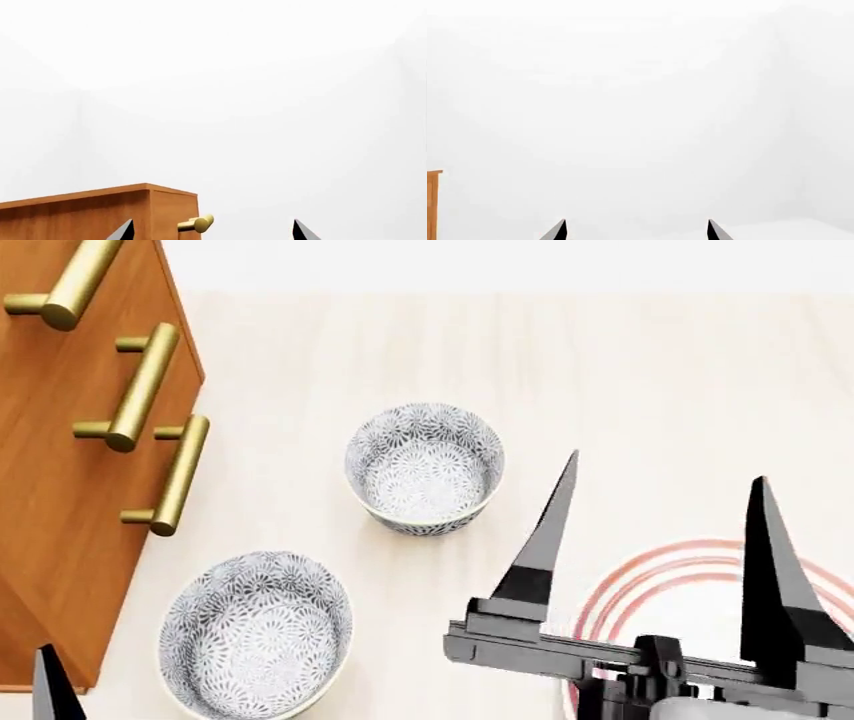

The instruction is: Pick up the bowl and put it in the front on the plate.

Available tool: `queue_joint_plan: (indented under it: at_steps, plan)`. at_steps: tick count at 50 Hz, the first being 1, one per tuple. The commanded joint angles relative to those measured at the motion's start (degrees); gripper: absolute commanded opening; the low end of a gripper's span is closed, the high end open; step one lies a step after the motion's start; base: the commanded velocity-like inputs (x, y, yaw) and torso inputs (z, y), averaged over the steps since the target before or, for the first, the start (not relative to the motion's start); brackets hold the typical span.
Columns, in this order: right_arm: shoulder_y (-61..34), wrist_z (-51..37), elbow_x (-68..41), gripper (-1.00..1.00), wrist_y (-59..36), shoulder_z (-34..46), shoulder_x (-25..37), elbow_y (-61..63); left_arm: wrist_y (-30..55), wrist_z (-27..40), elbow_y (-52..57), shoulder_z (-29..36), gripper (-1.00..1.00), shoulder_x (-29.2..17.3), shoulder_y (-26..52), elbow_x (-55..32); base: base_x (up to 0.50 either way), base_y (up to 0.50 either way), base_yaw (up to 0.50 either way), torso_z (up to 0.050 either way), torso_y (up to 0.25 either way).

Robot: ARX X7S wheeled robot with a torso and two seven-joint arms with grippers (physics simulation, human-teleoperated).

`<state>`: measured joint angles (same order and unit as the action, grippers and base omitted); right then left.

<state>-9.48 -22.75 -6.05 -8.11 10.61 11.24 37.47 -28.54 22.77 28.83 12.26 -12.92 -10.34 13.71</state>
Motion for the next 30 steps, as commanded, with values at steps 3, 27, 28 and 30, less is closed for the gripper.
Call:
queue_joint_plan:
  at_steps: [3,27,28,30]
  plan:
    - [-25.4,3.2,-12.4,1.0,-45.7,-0.7,-1.3,1.6,0.1,0.3,-1.3,0.7,1.0,-0.6,0.1,-1.7,0.0,0.0,0.0,0.0,0.0]
    - [-52.7,11.0,-14.6,1.0,-49.1,2.2,-6.9,-38.8,0.3,0.2,-3.9,2.1,1.0,-1.7,0.9,-5.3,0.0,0.0,0.0,0.0,0.0]
    - [-53.0,10.8,-14.6,1.0,-48.6,2.0,-7.1,-39.5,0.4,0.2,-3.9,2.2,1.0,-1.7,0.9,-5.3,0.0,0.0,0.0,0.0,0.0]
    - [-53.8,10.8,-15.4,1.0,-48.4,1.1,-7.7,-41.0,0.2,0.3,-4.2,2.3,1.0,-1.7,0.9,-5.2,0.0,0.0,0.0,0.0,0.0]
